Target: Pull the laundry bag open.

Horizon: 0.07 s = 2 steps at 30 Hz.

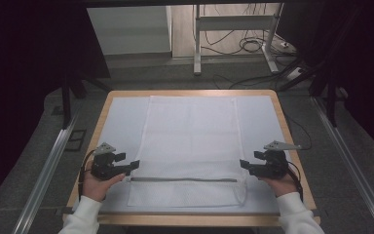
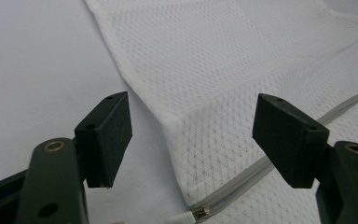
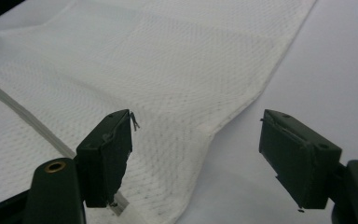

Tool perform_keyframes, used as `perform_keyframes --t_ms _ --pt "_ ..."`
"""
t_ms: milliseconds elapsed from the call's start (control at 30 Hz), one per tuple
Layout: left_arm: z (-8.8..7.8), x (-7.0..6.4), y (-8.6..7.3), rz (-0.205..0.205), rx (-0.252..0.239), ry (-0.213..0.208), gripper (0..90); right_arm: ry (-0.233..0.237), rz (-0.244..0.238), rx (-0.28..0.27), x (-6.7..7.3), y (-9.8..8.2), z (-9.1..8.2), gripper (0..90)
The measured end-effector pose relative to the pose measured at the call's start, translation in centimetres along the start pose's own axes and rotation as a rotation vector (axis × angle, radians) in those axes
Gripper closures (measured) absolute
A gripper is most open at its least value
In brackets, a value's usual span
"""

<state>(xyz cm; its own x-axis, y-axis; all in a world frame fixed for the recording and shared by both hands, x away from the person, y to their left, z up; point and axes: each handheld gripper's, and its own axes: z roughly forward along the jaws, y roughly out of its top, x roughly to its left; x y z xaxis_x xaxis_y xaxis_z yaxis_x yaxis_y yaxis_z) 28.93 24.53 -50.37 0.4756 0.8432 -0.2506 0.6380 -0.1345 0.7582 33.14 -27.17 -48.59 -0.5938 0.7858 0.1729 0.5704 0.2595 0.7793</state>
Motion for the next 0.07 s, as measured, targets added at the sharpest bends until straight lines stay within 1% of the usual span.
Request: perform_keyframes --t_ms 67 --pt "0.03 0.13 -0.01 -0.004 0.0 0.001 28.1 0.002 -0.002 -0.013 0.05 0.02 -0.1 24.9"
